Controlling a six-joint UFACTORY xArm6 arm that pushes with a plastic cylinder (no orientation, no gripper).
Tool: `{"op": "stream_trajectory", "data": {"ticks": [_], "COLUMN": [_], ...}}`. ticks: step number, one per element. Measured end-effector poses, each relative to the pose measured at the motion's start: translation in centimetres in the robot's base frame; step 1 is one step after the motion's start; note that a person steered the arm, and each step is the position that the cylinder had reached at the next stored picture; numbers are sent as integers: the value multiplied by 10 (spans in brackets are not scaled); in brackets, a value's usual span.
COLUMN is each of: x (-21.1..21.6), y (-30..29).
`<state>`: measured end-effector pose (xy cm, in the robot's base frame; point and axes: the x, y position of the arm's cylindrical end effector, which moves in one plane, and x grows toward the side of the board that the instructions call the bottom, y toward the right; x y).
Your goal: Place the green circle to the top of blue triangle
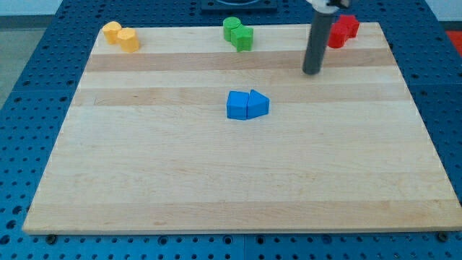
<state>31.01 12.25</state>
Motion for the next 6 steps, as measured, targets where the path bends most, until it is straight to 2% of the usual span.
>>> {"op": "stream_trajectory", "data": {"ticks": [3, 6], "x": [-117, -117], "y": [-78, -150]}}
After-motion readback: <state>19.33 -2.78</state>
